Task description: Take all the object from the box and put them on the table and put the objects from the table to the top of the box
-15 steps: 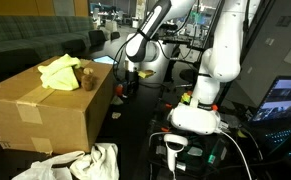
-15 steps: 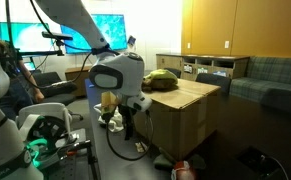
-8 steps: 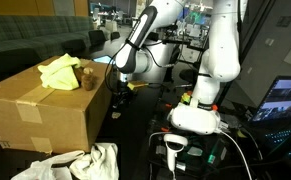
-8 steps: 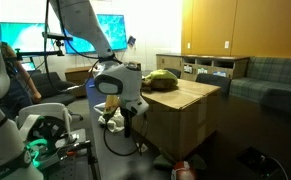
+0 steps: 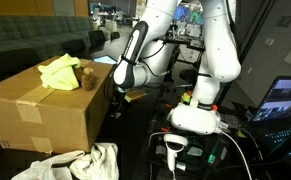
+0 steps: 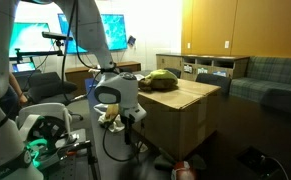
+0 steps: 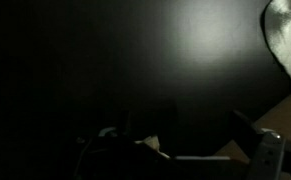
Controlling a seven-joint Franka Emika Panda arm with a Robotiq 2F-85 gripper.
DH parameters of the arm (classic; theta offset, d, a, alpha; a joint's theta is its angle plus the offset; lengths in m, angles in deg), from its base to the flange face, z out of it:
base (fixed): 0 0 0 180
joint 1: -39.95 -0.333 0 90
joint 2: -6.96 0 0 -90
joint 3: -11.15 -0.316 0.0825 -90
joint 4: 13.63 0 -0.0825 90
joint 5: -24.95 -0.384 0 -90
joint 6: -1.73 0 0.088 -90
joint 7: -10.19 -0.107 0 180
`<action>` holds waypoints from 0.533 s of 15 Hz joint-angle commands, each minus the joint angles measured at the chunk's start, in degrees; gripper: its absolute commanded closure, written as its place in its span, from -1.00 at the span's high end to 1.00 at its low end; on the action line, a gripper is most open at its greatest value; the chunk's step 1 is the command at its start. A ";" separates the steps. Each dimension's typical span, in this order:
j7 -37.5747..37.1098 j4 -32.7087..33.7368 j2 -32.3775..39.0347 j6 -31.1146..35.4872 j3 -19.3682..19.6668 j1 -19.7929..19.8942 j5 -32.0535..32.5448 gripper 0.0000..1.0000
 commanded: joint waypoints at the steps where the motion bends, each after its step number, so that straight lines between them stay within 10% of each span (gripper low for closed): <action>1: -2.54 0.37 4.41 6.24 3.01 -3.90 1.67 1.00; 8: -11.49 0.13 10.43 15.53 11.68 -13.40 13.06 1.00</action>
